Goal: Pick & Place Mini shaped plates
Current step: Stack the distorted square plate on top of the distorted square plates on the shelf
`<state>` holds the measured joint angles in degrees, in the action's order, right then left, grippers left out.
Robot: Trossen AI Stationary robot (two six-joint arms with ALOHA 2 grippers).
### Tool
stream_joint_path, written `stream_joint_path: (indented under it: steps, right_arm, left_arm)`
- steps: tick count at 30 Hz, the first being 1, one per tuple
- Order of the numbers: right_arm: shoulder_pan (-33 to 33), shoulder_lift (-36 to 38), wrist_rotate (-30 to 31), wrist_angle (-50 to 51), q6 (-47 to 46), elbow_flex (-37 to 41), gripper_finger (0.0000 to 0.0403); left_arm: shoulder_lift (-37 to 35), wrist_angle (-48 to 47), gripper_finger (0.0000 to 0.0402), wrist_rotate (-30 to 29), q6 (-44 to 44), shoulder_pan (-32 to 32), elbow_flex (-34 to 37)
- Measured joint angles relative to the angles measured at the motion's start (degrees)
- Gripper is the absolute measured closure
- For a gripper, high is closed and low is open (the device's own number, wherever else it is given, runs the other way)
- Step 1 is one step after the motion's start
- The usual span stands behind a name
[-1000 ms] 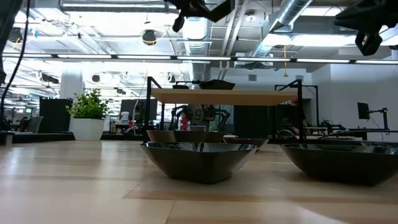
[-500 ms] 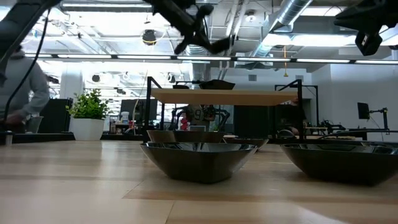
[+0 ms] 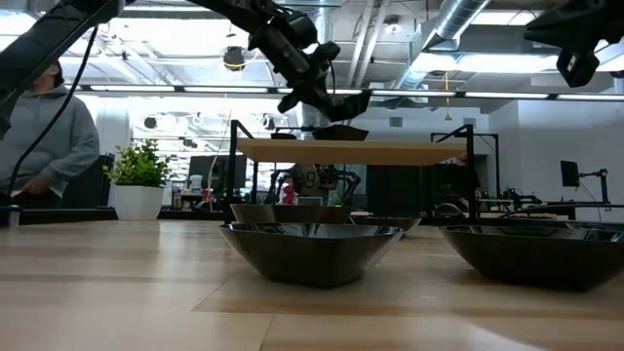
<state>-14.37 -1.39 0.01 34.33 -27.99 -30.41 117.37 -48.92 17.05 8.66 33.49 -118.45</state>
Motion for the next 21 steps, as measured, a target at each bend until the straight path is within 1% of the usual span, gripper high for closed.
stream_joint_path:
  steps: [5, 9, 13, 21]
  right_arm:
    - [0.0, 0.0, 0.0, 0.0, 0.0, 0.0, 0.0355]
    - [0.0, 0.0, 0.0, 0.0, 0.0, 0.0, 0.0355]
    - [0.0, 0.0, 0.0, 0.0, 0.0, 0.0, 0.0355]
    - [0.0, 0.0, 0.0, 0.0, 0.0, 0.0, 0.0355]
  left_arm:
    - [0.2, -0.3, 0.0398, -0.3, -2.5, 0.4, 0.0]
    - [0.4, -0.6, 0.0398, -0.3, -2.6, 0.4, 0.1]
    - [0.4, -3.6, 0.0398, -0.3, -2.9, 0.6, 0.1]
    - [0.4, -3.8, 0.0398, -0.4, -2.5, 1.4, 0.1]
